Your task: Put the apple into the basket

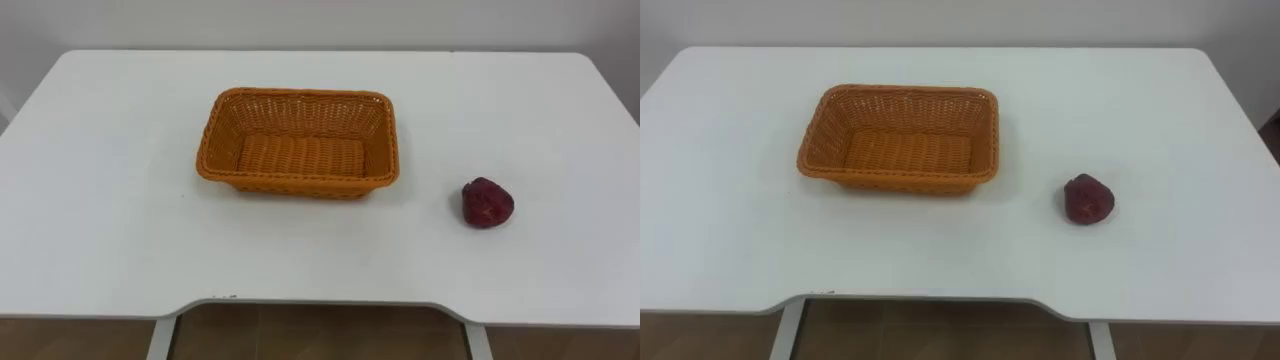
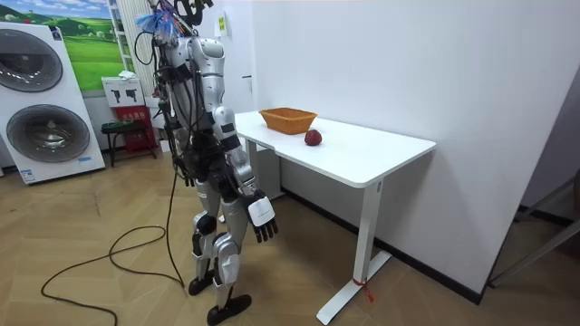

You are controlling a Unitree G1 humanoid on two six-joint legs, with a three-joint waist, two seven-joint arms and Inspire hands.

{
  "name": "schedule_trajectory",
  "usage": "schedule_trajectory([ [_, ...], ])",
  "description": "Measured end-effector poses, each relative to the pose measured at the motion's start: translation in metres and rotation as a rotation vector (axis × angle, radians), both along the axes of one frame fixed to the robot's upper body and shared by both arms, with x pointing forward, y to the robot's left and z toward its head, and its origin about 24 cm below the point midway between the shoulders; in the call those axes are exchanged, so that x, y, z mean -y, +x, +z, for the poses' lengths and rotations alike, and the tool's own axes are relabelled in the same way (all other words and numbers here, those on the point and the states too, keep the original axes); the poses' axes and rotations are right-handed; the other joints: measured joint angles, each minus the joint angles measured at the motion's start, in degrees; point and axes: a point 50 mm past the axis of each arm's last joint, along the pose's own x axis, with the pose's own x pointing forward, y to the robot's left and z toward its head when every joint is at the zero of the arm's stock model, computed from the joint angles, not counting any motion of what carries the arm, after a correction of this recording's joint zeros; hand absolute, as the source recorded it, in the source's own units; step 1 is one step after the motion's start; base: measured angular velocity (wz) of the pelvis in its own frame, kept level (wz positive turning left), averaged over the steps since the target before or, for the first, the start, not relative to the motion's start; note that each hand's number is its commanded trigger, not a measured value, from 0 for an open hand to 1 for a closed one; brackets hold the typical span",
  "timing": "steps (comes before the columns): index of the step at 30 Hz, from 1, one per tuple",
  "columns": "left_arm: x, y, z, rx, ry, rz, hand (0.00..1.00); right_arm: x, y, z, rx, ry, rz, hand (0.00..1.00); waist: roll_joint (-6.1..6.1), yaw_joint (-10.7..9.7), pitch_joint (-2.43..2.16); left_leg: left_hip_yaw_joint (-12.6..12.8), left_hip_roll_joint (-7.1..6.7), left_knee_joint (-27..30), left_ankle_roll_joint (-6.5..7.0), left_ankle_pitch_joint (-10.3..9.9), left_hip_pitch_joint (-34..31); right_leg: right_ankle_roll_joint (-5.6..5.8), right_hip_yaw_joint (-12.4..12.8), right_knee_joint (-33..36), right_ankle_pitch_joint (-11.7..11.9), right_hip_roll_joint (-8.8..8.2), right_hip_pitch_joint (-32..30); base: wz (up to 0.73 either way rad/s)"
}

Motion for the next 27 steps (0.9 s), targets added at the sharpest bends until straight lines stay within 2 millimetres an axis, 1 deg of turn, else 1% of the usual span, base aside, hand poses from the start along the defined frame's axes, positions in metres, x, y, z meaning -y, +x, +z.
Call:
schedule_trajectory([
  [3,0.000,0.004,0.000,0.010,0.002,0.000,0.00,0.000,0.000,0.000,-0.001,0.000,-0.002,0.00,0.11,0.01,-0.04,0.02,-0.01,0.04,0.00,0.00,0.00,0.00,0.13,0.01,0.00,0.00,0.01,0.00],
  [5,-0.001,0.007,0.000,0.019,0.004,0.009,0.00,0.000,-0.001,0.000,-0.003,0.001,-0.012,0.00,0.17,0.42,-0.02,0.05,0.01,0.01,0.00,0.00,0.05,0.00,0.60,0.05,0.00,0.01,-0.05,0.00],
  [8,-0.002,0.010,0.001,0.045,0.000,0.060,0.00,0.000,-0.003,-0.001,0.019,0.018,-0.145,0.00,0.15,0.39,0.08,0.20,0.00,-0.10,0.00,0.00,0.24,0.00,0.74,0.06,0.00,0.01,0.31,-0.01],
  [9,-0.002,0.010,0.001,0.052,-0.002,0.084,0.00,0.002,-0.005,0.000,0.036,0.022,-0.246,0.00,0.48,0.28,0.30,0.31,0.00,-0.16,0.00,0.00,0.51,0.00,0.85,-0.02,0.00,0.02,0.84,-0.03],
  [10,-0.002,0.008,0.001,0.056,-0.002,0.112,0.00,0.004,-0.007,0.000,0.064,0.024,-0.377,0.00,0.61,0.11,0.30,0.30,-0.03,-0.27,0.00,0.00,0.79,0.00,0.71,-0.06,0.00,0.03,1.05,0.00],
  [11,-0.003,0.008,0.001,0.062,-0.002,0.131,0.00,0.006,-0.007,0.001,0.081,0.026,-0.449,0.00,0.58,-0.07,0.29,0.25,-0.04,-0.39,0.00,0.00,0.94,0.01,0.71,-0.08,-0.01,0.04,1.08,0.04],
  [12,-0.007,0.007,0.002,0.076,0.006,0.167,0.00,0.011,-0.006,0.002,0.123,0.021,-0.580,0.00,0.60,-0.98,0.27,0.16,-0.04,-0.46,0.00,0.00,0.96,0.01,0.66,-0.08,-0.01,0.05,1.35,0.00],
  [13,-0.011,0.002,0.003,0.083,0.018,0.202,0.00,0.020,0.000,0.006,0.196,0.011,-0.723,0.00,0.53,-1.69,0.19,0.23,-0.15,-0.44,0.00,0.00,0.97,0.01,0.66,-0.06,-0.01,0.07,1.39,0.00],
  [14,-0.013,0.001,0.004,0.089,0.026,0.212,0.00,0.026,0.002,0.009,0.231,-0.001,-0.796,0.00,0.64,-2.02,0.20,0.27,-0.28,-0.43,0.00,0.00,0.96,0.01,0.66,-0.06,-0.01,0.08,1.38,0.00],
  [15,-0.017,0.000,0.005,0.102,0.042,0.235,0.00,0.036,0.005,0.013,0.300,-0.027,-0.944,0.00,0.75,-2.92,0.15,0.27,-0.35,-0.44,0.00,0.00,0.97,0.01,0.69,-0.06,-0.01,0.08,1.36,0.00],
  [16,-0.020,-0.002,0.006,0.108,0.056,0.255,0.00,0.045,0.008,0.019,0.364,-0.053,-1.084,0.00,0.78,-3.41,0.13,0.26,-0.37,-0.39,0.00,0.00,0.95,0.01,0.67,-0.05,-0.01,0.08,1.27,0.00],
  [17,-0.021,-0.002,0.006,0.112,0.063,0.262,0.00,0.050,0.010,0.021,0.389,-0.067,-1.142,0.00,0.79,-3.66,0.13,0.27,-0.37,-0.35,0.00,0.00,0.90,0.01,0.64,-0.01,-0.01,0.08,1.19,0.00],
  [19,-0.025,0.001,0.008,0.129,0.080,0.260,0.00,0.070,0.025,0.037,0.498,-0.118,-1.303,0.00,0.84,-4.73,0.05,0.38,-0.38,-0.18,0.02,0.02,0.52,0.02,0.68,0.37,-0.01,0.04,0.78,-0.02],
  [20,-0.026,0.002,0.009,0.133,0.082,0.258,0.00,0.075,0.030,0.043,0.530,-0.134,-1.326,0.00,0.90,-4.78,0.03,0.49,-0.37,-0.13,0.02,0.02,0.43,0.03,0.74,0.58,-0.02,0.03,0.58,-0.07],
  [21,-0.029,0.000,0.009,0.135,0.088,0.260,0.00,0.087,0.042,0.057,0.608,-0.172,-1.352,0.00,0.97,-4.85,-0.04,1.05,-0.34,-0.03,0.05,0.04,0.15,0.07,0.77,1.20,-0.06,-0.02,-0.03,-0.11],
  [22,-0.031,0.002,0.011,0.147,0.095,0.257,0.00,0.097,0.056,0.075,0.694,-0.212,-1.363,0.00,0.96,-4.86,-0.05,1.24,-0.36,0.00,0.13,0.09,-0.02,0.07,0.93,1.39,-0.06,-0.07,-0.40,-0.10],
  [23,-0.031,0.003,0.011,0.150,0.097,0.255,0.00,0.102,0.063,0.085,0.738,-0.241,-1.352,0.00,0.96,-4.86,-0.04,1.32,-0.37,0.03,0.16,0.11,-0.04,0.07,1.07,1.47,-0.06,-0.07,-0.48,-0.07],
  [24,-0.032,0.004,0.011,0.152,0.100,0.249,0.00,0.110,0.074,0.104,0.823,-0.299,-1.331,0.00,0.88,-4.68,-0.08,1.40,-0.37,0.07,0.16,0.11,-0.01,0.08,1.19,1.52,-0.06,-0.07,-0.49,-0.03],
  [25,-0.033,0.003,0.011,0.151,0.100,0.247,0.00,0.115,0.085,0.123,0.901,-0.351,-1.313,0.00,0.82,-4.60,-0.07,1.38,-0.36,-0.11,0.16,0.11,-0.17,0.09,1.31,1.64,-0.07,-0.06,-0.69,-0.04],
  [26,-0.032,0.003,0.011,0.149,0.099,0.246,0.00,0.116,0.092,0.133,0.937,-0.378,-1.299,0.00,0.78,-4.52,-0.12,1.33,-0.35,-0.16,0.16,0.11,-0.41,0.11,1.36,1.85,-0.08,-0.06,-1.10,-0.04],
  [27,-0.032,0.003,0.011,0.149,0.098,0.241,0.00,0.117,0.102,0.154,1.005,-0.447,-1.261,0.00,0.78,-4.40,-0.14,1.33,-0.36,-0.02,0.20,0.19,-1.14,0.11,1.34,1.97,-0.08,-0.10,-1.83,0.00],
])
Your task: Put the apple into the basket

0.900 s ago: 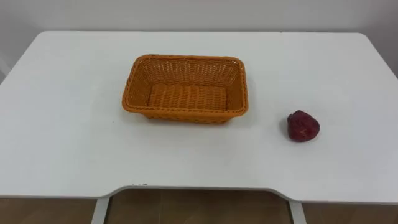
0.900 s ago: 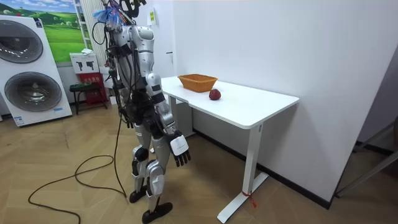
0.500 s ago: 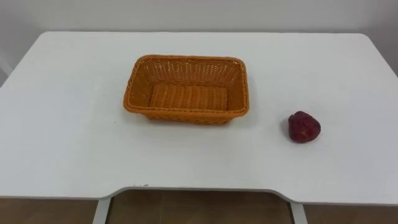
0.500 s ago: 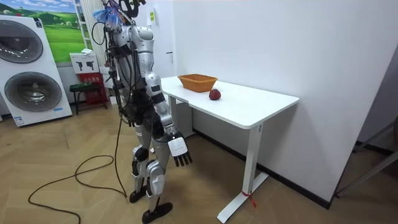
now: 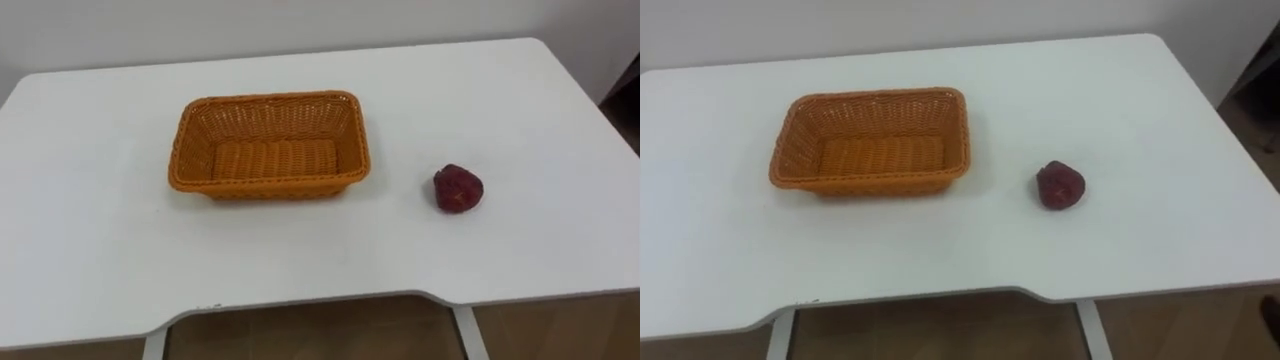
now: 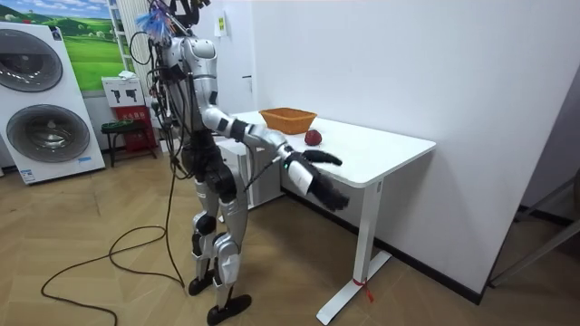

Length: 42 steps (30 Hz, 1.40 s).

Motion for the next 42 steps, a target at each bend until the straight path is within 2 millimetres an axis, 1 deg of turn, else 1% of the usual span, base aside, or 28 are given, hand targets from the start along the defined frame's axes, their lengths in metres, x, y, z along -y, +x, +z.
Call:
schedule_trajectory([
  [1,0.001,0.000,0.000,-0.006,-0.002,-0.014,0.00,0.000,0.010,0.021,0.002,-0.101,0.000,0.00,-0.03,0.05,0.01,-0.01,-0.03,0.07,0.03,0.17,-0.50,-0.01,-0.02,0.10,0.01,-0.02,-0.50,0.00],
  [2,0.002,-0.001,-0.001,-0.010,-0.003,-0.024,0.00,-0.001,0.012,0.030,0.004,-0.147,-0.006,0.00,0.12,0.04,-0.10,-0.04,-0.04,0.12,0.03,0.26,-0.60,-0.01,-0.11,0.10,0.01,-0.03,-0.60,0.08],
  [3,0.004,0.001,-0.001,-0.013,-0.006,-0.043,0.00,-0.004,0.018,0.045,0.010,-0.232,-0.008,0.00,-0.06,0.23,-0.15,-0.17,-0.06,0.20,-0.01,0.34,-0.77,-0.02,-0.32,0.11,0.01,-0.03,-0.63,0.10],
  [4,0.006,0.000,-0.002,-0.020,-0.010,-0.059,0.00,-0.011,0.025,0.059,0.006,-0.319,0.004,0.00,0.06,0.43,-0.24,-0.27,-0.01,0.30,-0.06,0.37,-0.95,-0.02,-0.49,0.09,0.01,0.01,-0.72,0.08],
  [5,0.007,-0.002,-0.002,-0.028,-0.012,-0.064,0.00,-0.014,0.027,0.065,-0.004,-0.367,0.010,0.00,0.18,0.51,-0.31,-0.27,0.00,0.35,-0.07,0.37,-1.09,-0.02,-0.47,0.09,0.01,0.03,-0.88,0.00],
  [6,0.010,-0.001,-0.003,-0.029,-0.015,-0.079,0.00,-0.020,0.032,0.073,-0.026,-0.456,0.034,0.00,0.25,0.58,-0.37,-0.28,0.00,0.45,-0.09,0.39,-1.33,-0.04,-0.37,0.09,0.03,0.04,-1.33,0.00],
  [7,0.011,0.000,-0.004,-0.029,-0.019,-0.088,0.00,-0.026,0.036,0.079,-0.046,-0.522,0.057,0.00,0.15,1.44,-0.28,-0.17,0.00,0.48,-0.10,0.41,-1.31,-0.04,-0.27,0.11,0.03,0.04,-1.41,-0.03],
  [10,0.016,0.001,-0.005,-0.037,-0.029,-0.127,0.00,-0.039,0.046,0.087,-0.059,-0.613,0.119,0.00,-0.02,2.89,-0.20,0.13,-0.01,0.26,-0.07,0.44,-0.88,-0.04,-0.04,0.07,0.03,0.01,-1.31,-0.06],
  [13,0.018,0.001,-0.005,-0.034,-0.037,-0.150,0.00,-0.053,0.057,0.092,-0.050,-0.692,0.230,0.00,-0.17,3.38,-0.09,0.04,0.02,0.27,-0.07,0.45,-0.87,-0.04,-0.02,-0.01,0.03,0.02,-1.23,-0.01],
  [14,0.019,0.000,-0.005,-0.034,-0.037,-0.154,0.00,-0.056,0.059,0.093,-0.042,-0.703,0.258,0.00,-0.18,3.41,-0.08,0.05,0.02,0.27,-0.07,0.45,-0.87,-0.04,-0.06,-0.01,0.03,0.03,-1.22,0.00],
  [16,0.021,0.000,-0.005,-0.032,-0.040,-0.174,0.00,-0.067,0.069,0.093,-0.035,-0.747,0.379,0.00,-0.28,3.34,-0.02,-0.01,0.03,0.26,-0.08,0.46,-0.87,-0.04,-0.13,-0.03,0.03,0.02,-1.17,0.00],
  [20,0.021,0.002,-0.005,-0.028,-0.045,-0.201,0.00,-0.083,0.076,0.087,-0.054,-0.783,0.555,0.00,-0.48,3.24,0.08,-0.15,0.07,0.14,-0.09,0.47,-0.93,-0.07,-0.26,-0.05,0.05,0.01,-1.19,0.00],
  [22,0.017,0.002,-0.004,-0.029,-0.052,-0.210,0.00,-0.093,0.078,0.079,-0.067,-0.779,0.677,0.00,-0.63,3.42,0.15,-0.20,0.09,0.10,-0.10,0.47,-0.92,-0.08,-0.25,-0.05,0.05,0.01,-1.21,0.00],
  [23,0.017,0.003,-0.004,-0.026,-0.051,-0.212,0.00,-0.096,0.079,0.077,-0.072,-0.779,0.708,0.00,-0.67,3.41,0.16,-0.20,0.10,0.09,-0.09,0.47,-0.93,-0.08,-0.31,-0.05,0.05,-0.02,-1.22,0.00],
  [25,0.016,0.007,-0.003,-0.016,-0.050,-0.216,0.00,-0.106,0.083,0.064,-0.125,-0.794,0.838,0.00,-0.66,3.35,0.17,-0.25,0.37,0.06,-0.09,0.47,-1.06,-0.09,-0.52,-0.14,0.07,-0.09,-1.26,0.00],
  [28,0.018,0.015,-0.004,-0.002,-0.070,-0.227,0.00,-0.118,0.087,0.051,-0.158,-0.765,0.979,0.00,-0.65,3.60,0.16,-0.31,0.33,0.03,-0.07,0.48,-1.18,-0.08,-0.65,-0.13,0.07,-0.13,-1.38,0.00],
  [31,0.019,0.017,-0.004,0.004,-0.092,-0.234,0.00,-0.124,0.089,0.047,-0.159,-0.760,1.059,0.00,-0.66,4.15,0.14,-0.31,0.24,0.02,-0.07,0.49,-1.17,-0.08,-0.74,-0.15,0.07,-0.11,-1.42,0.00],
  [34,0.020,0.017,-0.004,0.004,-0.113,-0.240,0.00,-0.125,0.090,0.047,-0.156,-0.760,1.093,0.00,-0.87,4.79,0.02,-0.33,0.25,0.02,-0.08,0.49,-1.19,-0.08,-0.85,-0.25,0.07,-0.11,-1.42,0.00],
  [39,0.021,0.018,-0.005,0.003,-0.132,-0.249,0.00,-0.128,0.091,0.046,-0.172,-0.786,1.144,0.00,-1.20,5.08,-0.22,-0.74,0.29,0.01,-0.08,0.50,-1.27,-0.08,-1.30,-0.63,0.07,-0.16,-1.20,0.03],
  [42,0.021,0.017,-0.005,0.003,-0.140,-0.253,0.00,-0.128,0.091,0.043,-0.182,-0.774,1.172,0.00,-1.40,5.16,-0.38,-0.87,0.29,0.01,-0.09,0.51,-1.25,-0.10,-1.42,-1.02,0.08,-0.18,-0.92,0.00],
])
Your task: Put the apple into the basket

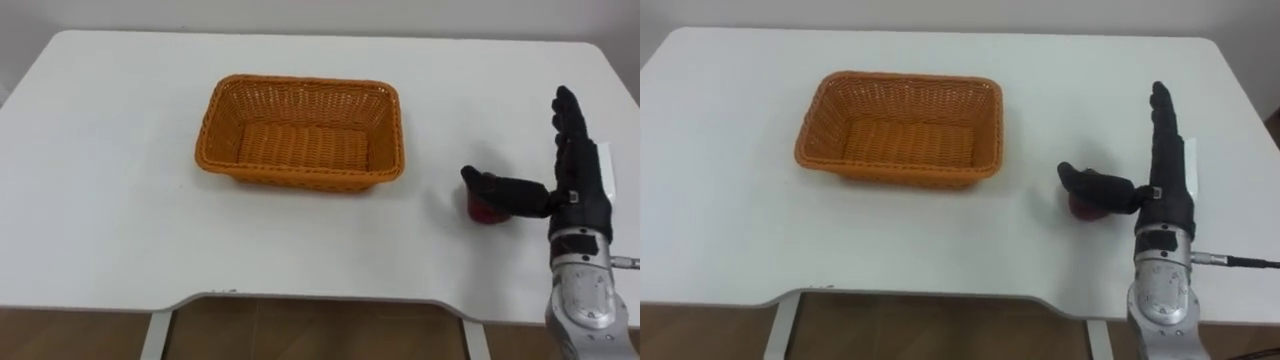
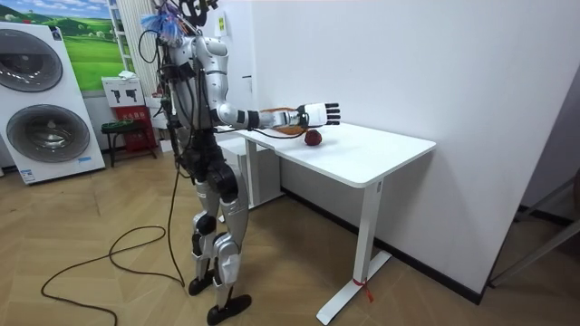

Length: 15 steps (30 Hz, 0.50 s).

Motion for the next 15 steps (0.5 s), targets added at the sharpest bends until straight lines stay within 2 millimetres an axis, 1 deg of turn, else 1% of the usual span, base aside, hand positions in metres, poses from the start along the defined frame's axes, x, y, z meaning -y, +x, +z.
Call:
schedule_trajectory([
  [3,0.000,0.000,0.000,0.001,-0.004,-0.001,0.00,0.001,-0.001,-0.012,-0.056,0.007,0.010,0.00,-0.05,0.06,0.00,-0.05,-0.02,-0.05,0.00,0.00,0.57,0.00,-0.09,-0.07,0.00,-0.02,0.66,0.01],
  [6,0.000,0.001,0.000,0.005,-0.003,-0.003,0.00,0.002,-0.003,-0.020,-0.100,0.001,0.022,0.00,0.06,0.04,0.12,-0.08,-0.02,-0.05,0.01,0.02,0.61,0.00,-0.12,-0.07,0.00,-0.05,0.76,0.00],
  [8,0.000,0.002,0.001,0.008,-0.002,-0.004,0.00,0.004,-0.005,-0.029,-0.145,0.004,0.023,0.00,0.01,0.05,0.15,-0.20,-0.03,-0.04,0.01,0.05,0.63,0.00,-0.32,-0.06,0.00,-0.09,0.86,0.04],
  [10,-0.001,0.002,0.001,0.010,-0.001,0.002,0.00,0.007,-0.009,-0.042,-0.208,0.016,0.022,0.00,0.00,0.05,0.30,-0.34,-0.05,-0.04,0.00,0.12,0.58,0.00,-0.49,-0.06,0.00,-0.13,0.87,0.04],
  [12,-0.001,0.005,0.001,0.015,0.000,0.001,0.00,0.008,-0.011,-0.047,-0.231,0.016,0.023,0.00,0.08,0.03,0.44,-0.42,-0.09,-0.03,0.02,0.18,0.49,0.00,-0.65,-0.06,0.00,-0.18,0.84,0.02],
  [15,-0.001,0.005,0.001,0.016,0.000,0.002,0.00,0.009,-0.009,-0.046,-0.233,0.004,0.028,0.00,-0.01,0.00,0.53,-0.43,-0.11,-0.03,0.02,0.21,0.46,0.00,-0.66,-0.04,0.01,-0.18,0.81,0.00],
])
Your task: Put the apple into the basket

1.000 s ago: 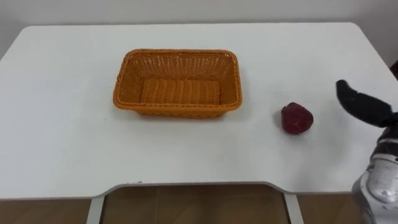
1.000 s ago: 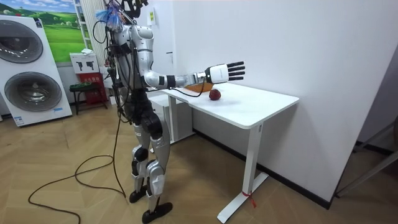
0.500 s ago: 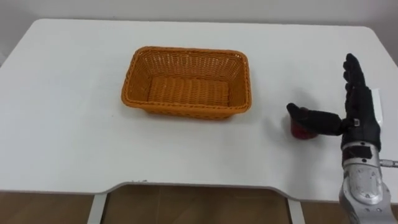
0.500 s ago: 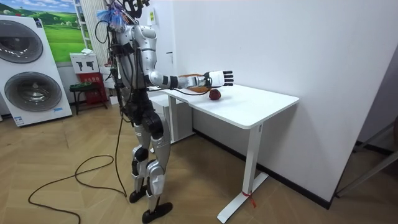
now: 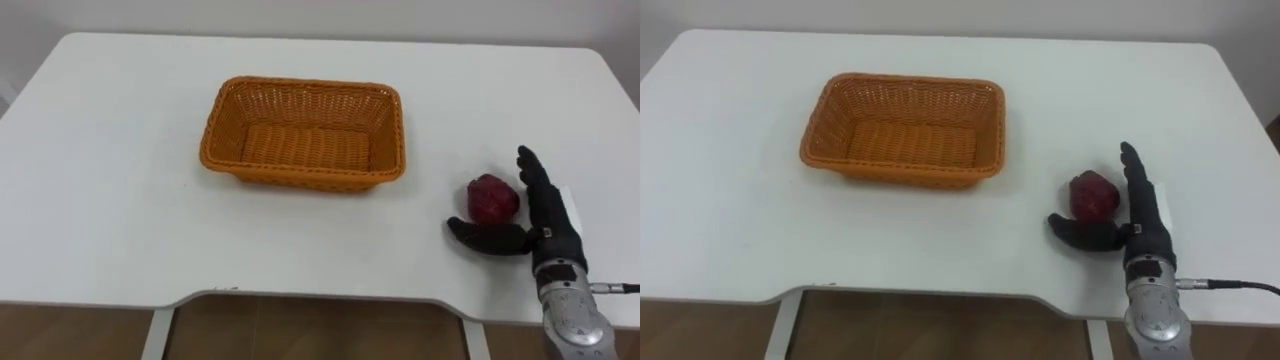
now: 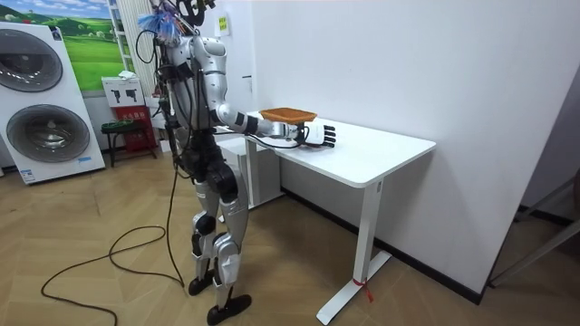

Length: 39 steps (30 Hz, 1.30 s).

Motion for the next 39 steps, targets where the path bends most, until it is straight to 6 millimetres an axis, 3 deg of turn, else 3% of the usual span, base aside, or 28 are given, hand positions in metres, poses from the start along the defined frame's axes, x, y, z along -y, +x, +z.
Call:
schedule_trajectory([
  [2,0.000,0.000,0.000,0.000,0.000,0.000,0.00,0.000,0.000,0.000,-0.002,0.000,0.002,0.00,-0.13,0.03,0.08,0.00,-0.01,0.00,0.01,0.01,-0.01,0.00,0.00,0.01,0.00,-0.01,0.00,0.00],
  [3,0.000,-0.002,0.000,-0.005,0.000,0.004,0.00,0.000,0.000,-0.001,-0.004,0.002,0.001,0.58,-0.18,0.21,0.09,0.01,-0.02,0.00,0.01,0.01,-0.01,0.00,-0.07,0.00,0.01,-0.02,0.02,0.00],
  [4,0.000,-0.002,0.000,-0.005,0.000,0.006,0.00,0.000,0.000,-0.001,-0.007,0.003,-0.001,0.73,-0.27,0.16,0.10,-0.03,-0.04,0.00,0.01,0.01,-0.01,0.01,-0.14,0.00,0.01,-0.03,0.05,0.00],
  [5,-0.001,-0.002,0.000,-0.004,0.001,0.007,0.00,0.001,-0.001,-0.002,-0.010,0.003,-0.001,1.00,-0.33,0.11,0.09,-0.08,-0.05,0.00,0.01,0.01,-0.03,0.01,-0.17,0.00,0.01,-0.04,0.05,0.00],
  [18,-0.003,-0.002,0.001,-0.002,0.010,0.014,0.00,0.024,-0.006,-0.013,-0.048,-0.066,-0.070,1.00,-0.53,-0.25,-0.30,-0.46,0.07,-0.04,-0.02,-0.02,1.50,0.01,-1.09,-0.16,0.01,-0.02,1.82,0.02],
  [29,-0.006,-0.003,0.001,0.007,0.012,0.040,0.00,0.018,0.002,-0.007,-0.039,-0.093,-0.052,1.00,-0.41,0.23,-0.55,-0.25,-0.05,-0.03,-0.02,-0.02,1.39,0.00,-0.86,0.02,0.02,0.00,1.81,-0.01],
  [34,-0.004,-0.003,0.001,0.007,0.008,0.039,0.00,0.006,0.010,0.014,0.033,-0.130,0.000,1.00,0.63,1.29,-0.42,-0.10,-0.22,-0.16,0.00,0.10,0.88,0.00,-0.22,0.23,0.02,0.01,0.74,-0.04],
  [39,-0.003,-0.003,0.000,0.010,0.001,0.051,0.00,-0.007,0.018,0.042,0.160,-0.126,0.053,1.00,0.61,1.64,-0.27,-0.30,-0.21,-0.35,-0.03,0.12,0.81,0.00,-0.19,-0.07,0.01,0.05,0.71,0.00],
])
